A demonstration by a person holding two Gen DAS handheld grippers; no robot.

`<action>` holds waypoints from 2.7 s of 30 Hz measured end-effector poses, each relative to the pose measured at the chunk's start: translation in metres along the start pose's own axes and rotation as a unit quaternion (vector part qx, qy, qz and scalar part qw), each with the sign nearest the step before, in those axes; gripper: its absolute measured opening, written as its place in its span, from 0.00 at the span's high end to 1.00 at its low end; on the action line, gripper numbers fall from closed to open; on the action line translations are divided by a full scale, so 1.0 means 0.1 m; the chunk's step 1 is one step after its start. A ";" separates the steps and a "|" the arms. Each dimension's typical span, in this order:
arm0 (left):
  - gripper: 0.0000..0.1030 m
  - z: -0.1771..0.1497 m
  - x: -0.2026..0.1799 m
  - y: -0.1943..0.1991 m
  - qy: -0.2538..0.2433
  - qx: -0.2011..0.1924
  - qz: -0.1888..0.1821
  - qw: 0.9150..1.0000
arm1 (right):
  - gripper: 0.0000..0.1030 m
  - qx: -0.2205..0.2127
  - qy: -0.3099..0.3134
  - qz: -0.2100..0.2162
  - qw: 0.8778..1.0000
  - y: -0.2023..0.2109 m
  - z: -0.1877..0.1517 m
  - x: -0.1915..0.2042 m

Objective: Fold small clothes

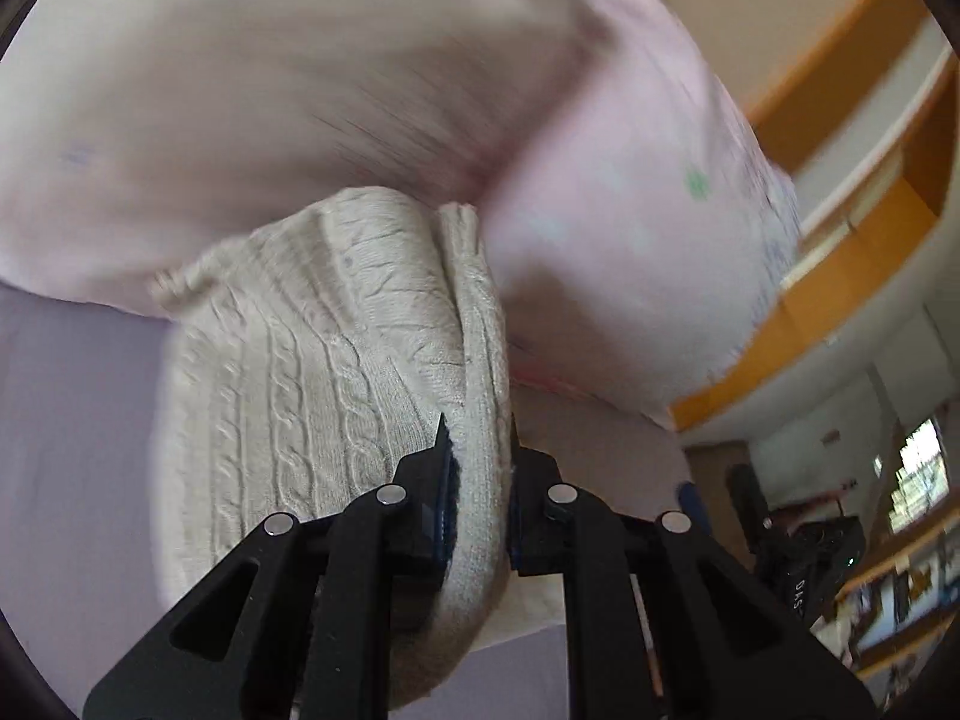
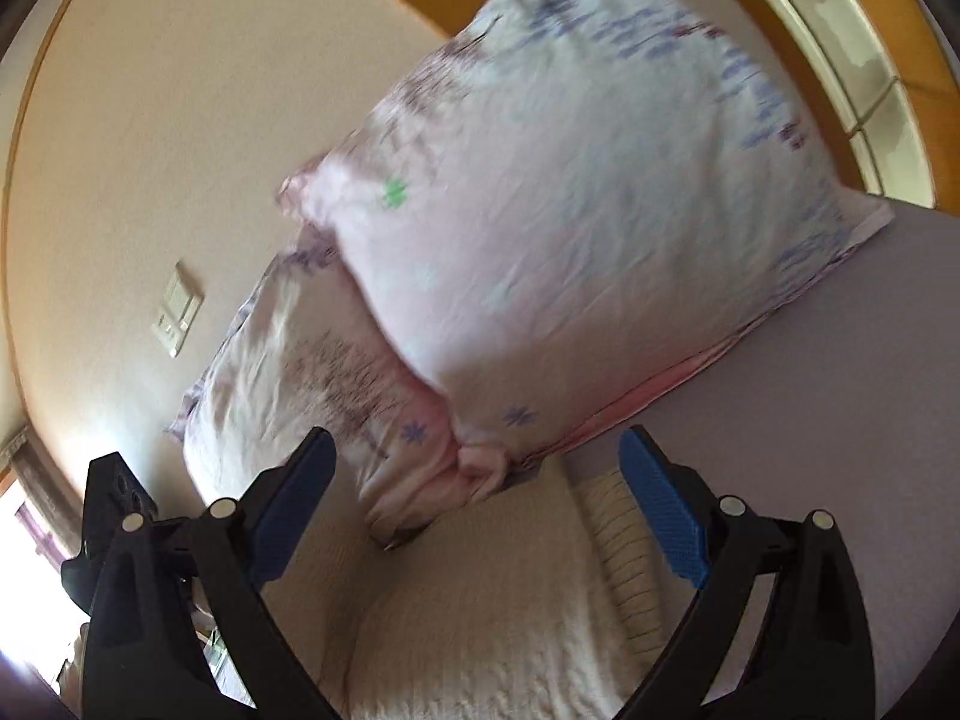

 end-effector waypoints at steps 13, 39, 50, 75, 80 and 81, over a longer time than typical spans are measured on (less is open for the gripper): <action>0.18 -0.26 -0.15 -0.09 0.040 0.046 -0.162 0.985 | 0.09 0.121 -0.001 0.015 0.992 -0.32 -0.12 -0.17; 0.18 -0.59 0.65 0.26 -0.063 -0.009 0.061 0.996 | 0.13 0.245 -0.017 -0.080 0.966 -0.68 -0.67 -0.55; 0.18 -0.75 1.08 -0.21 0.038 0.065 0.018 0.997 | 0.31 0.283 -0.023 -0.053 0.957 -0.79 -0.79 -0.53; 0.46 -0.88 1.74 1.08 -0.025 -0.004 0.132 0.991 | 0.34 0.306 0.082 0.034 0.948 -0.90 -1.12 0.28; 0.27 -0.84 1.22 1.38 -0.097 -0.077 0.072 0.990 | 0.15 0.261 0.096 0.230 0.933 -0.56 -0.99 0.81; 0.25 -0.87 1.09 1.30 -0.111 -0.066 0.054 0.990 | 0.11 0.274 0.108 0.249 0.923 -0.56 -1.06 0.91</action>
Point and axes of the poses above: each gripper's, at about its wrist camera, not at the fingertips, and y roughly against the way its jaws point, x to its left, z to its top, the point moved 6 cm from there along -y, roughly the way its jaws point, and after that the axes turned 4 degrees about x, right-handed, at the moved point
